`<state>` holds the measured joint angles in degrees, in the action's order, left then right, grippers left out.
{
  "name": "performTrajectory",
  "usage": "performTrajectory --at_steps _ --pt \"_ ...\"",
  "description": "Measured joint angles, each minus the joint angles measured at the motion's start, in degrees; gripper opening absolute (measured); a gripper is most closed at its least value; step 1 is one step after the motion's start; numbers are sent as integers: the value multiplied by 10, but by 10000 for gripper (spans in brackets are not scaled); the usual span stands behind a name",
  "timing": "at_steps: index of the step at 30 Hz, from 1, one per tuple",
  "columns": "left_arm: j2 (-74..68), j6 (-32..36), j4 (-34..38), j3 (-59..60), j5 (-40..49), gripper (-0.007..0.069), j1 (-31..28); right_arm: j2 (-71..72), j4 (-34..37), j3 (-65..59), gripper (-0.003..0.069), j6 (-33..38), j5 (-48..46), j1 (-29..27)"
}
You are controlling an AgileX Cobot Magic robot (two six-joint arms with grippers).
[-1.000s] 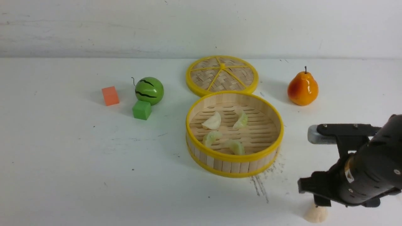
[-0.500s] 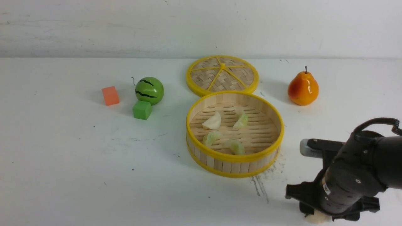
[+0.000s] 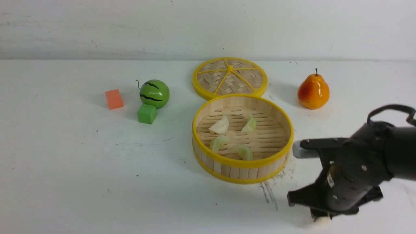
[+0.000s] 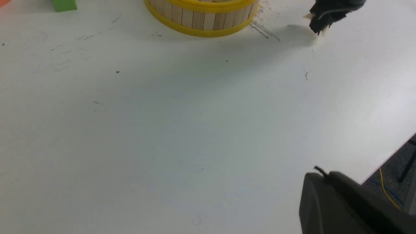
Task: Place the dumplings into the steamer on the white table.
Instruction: 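Reach for and grasp a dumpling lying on the table beside the steamer, then place the dumpling in the bamboo steamer basket with the right gripper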
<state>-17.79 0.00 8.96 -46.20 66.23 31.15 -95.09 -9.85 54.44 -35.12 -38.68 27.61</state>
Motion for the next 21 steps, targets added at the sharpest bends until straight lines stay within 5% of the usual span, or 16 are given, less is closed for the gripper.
performTrajectory --at_steps 9,21 --pt "0 0 0 0 -19 7 0 -55 32 278 249 142 -61 5" --pt "0 0 4 0 22 17 0 -256 -25 407 250 94 -76 -11"
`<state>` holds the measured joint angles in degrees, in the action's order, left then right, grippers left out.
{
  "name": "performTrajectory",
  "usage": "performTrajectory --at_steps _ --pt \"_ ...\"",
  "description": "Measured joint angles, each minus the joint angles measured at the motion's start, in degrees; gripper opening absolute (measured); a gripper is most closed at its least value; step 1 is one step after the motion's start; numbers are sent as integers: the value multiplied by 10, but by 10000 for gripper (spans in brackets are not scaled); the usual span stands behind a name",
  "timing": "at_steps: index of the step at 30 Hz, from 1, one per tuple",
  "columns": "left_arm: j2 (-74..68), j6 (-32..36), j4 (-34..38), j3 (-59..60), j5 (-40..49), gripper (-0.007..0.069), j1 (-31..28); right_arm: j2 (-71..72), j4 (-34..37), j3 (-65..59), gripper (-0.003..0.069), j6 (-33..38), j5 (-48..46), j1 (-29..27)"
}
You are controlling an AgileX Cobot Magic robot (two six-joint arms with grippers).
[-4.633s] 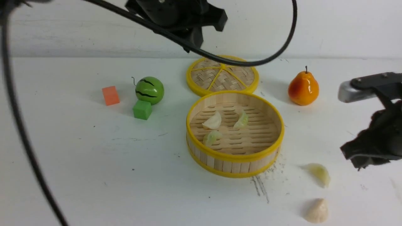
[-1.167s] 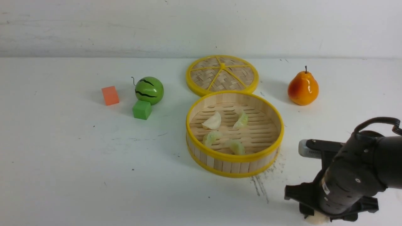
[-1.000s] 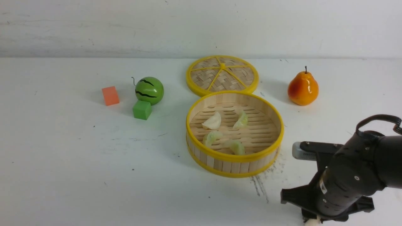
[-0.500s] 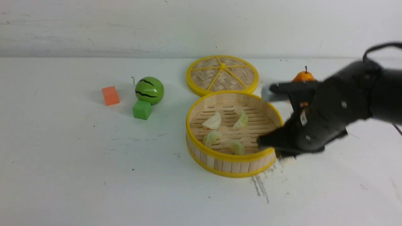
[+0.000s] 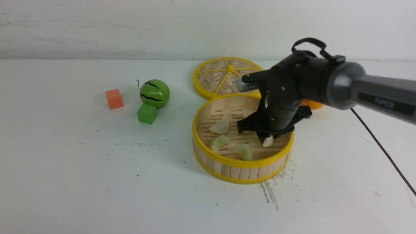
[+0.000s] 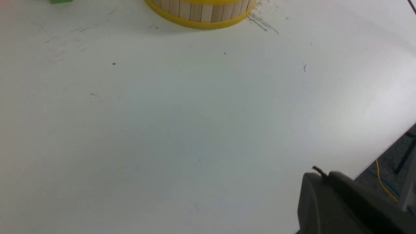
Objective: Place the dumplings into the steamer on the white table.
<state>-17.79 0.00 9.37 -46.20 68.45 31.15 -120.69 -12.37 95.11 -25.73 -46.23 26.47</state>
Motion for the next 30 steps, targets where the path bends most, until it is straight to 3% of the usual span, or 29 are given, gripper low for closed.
performTrajectory --at_steps 5,10,16,22,28,30 --pt "0 0 0 0 24 18 0 2 4 2 323 -7 -12 -5" --pt "0 0 0 0 28 23 0 79 64 2 407 76 -38 -4" --pt "0 0 0 0 28 28 0 225 105 -17 393 156 -43 13" --pt "0 0 0 0 28 37 0 432 109 -151 230 169 25 44" --pt "0 0 0 0 28 38 0 615 111 -326 13 172 104 50" --pt "0 0 0 0 28 38 0 648 111 -356 -8 173 112 50"
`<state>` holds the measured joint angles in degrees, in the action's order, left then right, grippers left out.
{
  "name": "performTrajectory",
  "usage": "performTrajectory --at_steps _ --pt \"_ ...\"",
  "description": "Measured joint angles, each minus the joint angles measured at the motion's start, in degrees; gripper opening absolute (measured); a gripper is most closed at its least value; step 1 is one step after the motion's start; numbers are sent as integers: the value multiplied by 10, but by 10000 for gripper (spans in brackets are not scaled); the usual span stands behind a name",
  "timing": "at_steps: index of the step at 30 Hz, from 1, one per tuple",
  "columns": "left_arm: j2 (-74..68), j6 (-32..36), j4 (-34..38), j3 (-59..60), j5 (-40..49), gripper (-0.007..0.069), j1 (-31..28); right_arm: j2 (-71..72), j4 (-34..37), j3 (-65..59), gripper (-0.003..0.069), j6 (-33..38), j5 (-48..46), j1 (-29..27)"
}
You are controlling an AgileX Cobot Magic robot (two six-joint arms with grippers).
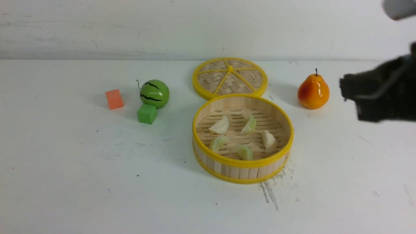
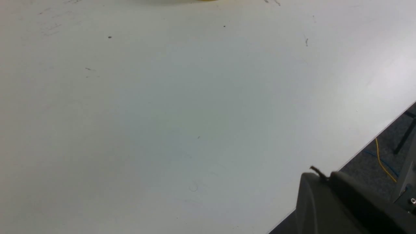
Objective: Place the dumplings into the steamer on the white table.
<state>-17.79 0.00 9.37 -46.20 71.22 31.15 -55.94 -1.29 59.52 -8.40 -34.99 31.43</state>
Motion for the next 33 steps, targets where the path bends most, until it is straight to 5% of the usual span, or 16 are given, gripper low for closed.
performTrajectory --at_steps 7,24,33 --pt "0 0 0 0 0 39 0 132 -8 -101 -22 1 4 0" --pt "0 0 0 0 0 58 0 228 -15 -120 -21 -24 -108 0" --pt "0 0 0 0 0 68 0 352 -86 -267 -22 -28 53 -15"
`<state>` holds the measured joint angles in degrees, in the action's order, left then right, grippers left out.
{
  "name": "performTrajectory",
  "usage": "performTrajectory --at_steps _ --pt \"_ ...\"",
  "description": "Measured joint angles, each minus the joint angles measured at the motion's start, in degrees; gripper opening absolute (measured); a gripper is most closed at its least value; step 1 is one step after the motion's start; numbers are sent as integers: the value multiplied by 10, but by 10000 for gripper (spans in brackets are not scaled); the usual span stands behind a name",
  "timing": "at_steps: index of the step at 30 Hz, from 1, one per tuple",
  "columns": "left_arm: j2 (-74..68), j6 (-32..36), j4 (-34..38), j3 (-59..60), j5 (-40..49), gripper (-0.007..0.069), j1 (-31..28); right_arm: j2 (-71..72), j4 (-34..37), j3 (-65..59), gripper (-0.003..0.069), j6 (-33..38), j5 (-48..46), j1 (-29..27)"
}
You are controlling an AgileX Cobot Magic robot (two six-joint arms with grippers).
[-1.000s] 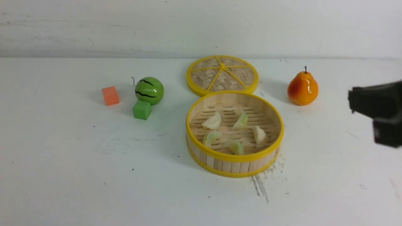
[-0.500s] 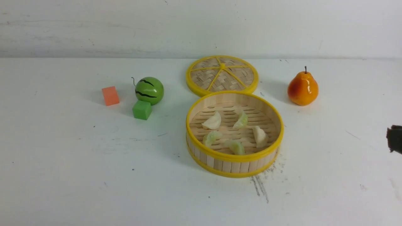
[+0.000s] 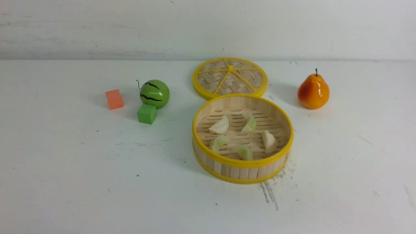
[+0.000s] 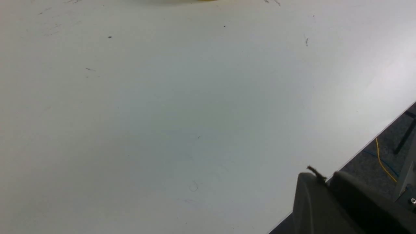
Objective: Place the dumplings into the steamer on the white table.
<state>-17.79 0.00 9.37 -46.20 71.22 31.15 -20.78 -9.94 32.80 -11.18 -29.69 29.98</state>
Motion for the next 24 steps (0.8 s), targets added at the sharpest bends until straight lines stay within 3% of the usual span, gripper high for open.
performTrajectory --at_steps 12,17,24 --pt "0 0 -2 0 0 80 0 191 57 -244 -22 0 204 -216" --pt "0 0 -2 0 0 85 0 213 56 -316 -22 0 218 -265" --pt "0 0 -2 0 0 91 0 213 57 -343 -22 0 174 -283"
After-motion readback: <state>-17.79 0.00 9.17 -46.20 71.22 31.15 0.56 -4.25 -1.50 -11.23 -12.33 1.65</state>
